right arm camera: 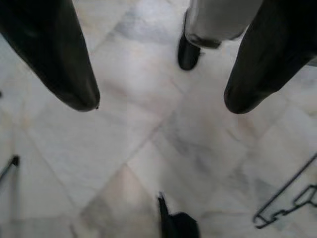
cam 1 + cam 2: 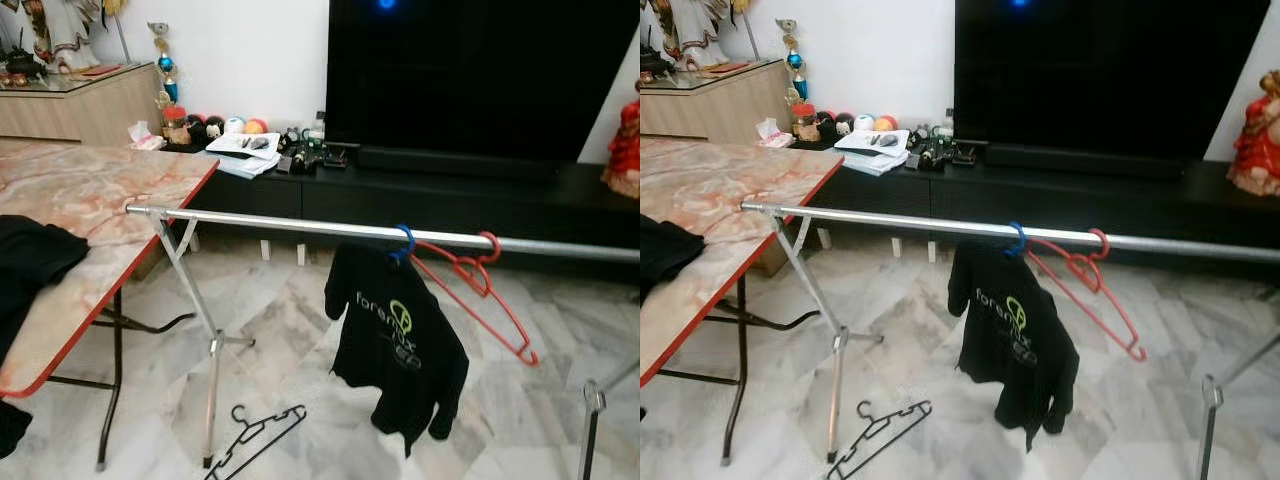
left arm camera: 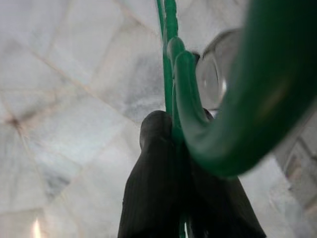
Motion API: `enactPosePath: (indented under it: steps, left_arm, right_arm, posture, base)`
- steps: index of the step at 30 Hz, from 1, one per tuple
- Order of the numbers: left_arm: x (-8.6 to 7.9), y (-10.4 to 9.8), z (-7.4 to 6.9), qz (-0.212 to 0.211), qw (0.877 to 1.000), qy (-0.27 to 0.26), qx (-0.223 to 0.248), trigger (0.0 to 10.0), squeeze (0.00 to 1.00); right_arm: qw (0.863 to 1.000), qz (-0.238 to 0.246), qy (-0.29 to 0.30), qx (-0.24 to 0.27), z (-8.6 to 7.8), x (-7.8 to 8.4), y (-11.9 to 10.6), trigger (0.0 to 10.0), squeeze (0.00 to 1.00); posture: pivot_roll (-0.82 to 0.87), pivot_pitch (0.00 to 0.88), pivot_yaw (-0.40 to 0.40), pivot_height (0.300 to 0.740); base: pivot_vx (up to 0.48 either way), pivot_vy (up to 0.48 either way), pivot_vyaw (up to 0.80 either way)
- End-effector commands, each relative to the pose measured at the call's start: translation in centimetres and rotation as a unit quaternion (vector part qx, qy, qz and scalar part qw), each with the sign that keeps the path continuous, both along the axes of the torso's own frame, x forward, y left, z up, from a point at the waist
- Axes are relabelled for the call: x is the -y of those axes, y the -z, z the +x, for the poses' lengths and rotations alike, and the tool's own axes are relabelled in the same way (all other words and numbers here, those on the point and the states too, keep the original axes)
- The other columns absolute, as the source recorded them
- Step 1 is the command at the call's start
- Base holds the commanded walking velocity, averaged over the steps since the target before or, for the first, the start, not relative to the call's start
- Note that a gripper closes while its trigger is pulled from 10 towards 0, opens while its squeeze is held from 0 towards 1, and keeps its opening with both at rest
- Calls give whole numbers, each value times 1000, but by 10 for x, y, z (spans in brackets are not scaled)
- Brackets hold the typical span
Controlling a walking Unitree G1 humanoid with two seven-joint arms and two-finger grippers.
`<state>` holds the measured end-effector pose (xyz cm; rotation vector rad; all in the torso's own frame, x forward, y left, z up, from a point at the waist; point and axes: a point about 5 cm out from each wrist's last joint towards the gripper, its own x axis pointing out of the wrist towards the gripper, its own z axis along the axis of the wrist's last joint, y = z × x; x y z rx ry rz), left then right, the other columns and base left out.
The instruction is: Hang hanger
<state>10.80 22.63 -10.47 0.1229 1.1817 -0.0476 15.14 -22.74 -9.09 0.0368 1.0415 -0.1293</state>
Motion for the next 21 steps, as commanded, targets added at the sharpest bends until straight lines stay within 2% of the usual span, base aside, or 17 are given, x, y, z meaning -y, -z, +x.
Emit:
enactPosePath:
  steps: [1,10,21]
  left_arm:
    - [2,0,2,-1,1000,3,1,10000,0]
    - [1,0,2,1,1000,4,1,10000,0]
    - [2,-1,3,-2,1000,-6,13,10000,0]
  right_arm:
    - [1000,-12,0,-1,-2,9,-2,10000,0]
    - [1000,-10,-6,-2,-1,9,-2,10000,0]
    - [1000,-11,-11,-4,0,9,-2,10000,0]
  posture:
    - [61,0,-38,740]
    - [61,0,-38,740]
    - [61,0,-39,740]
  base:
    - [394,0,0]
    - [363,0,0]
    - [44,0,0]
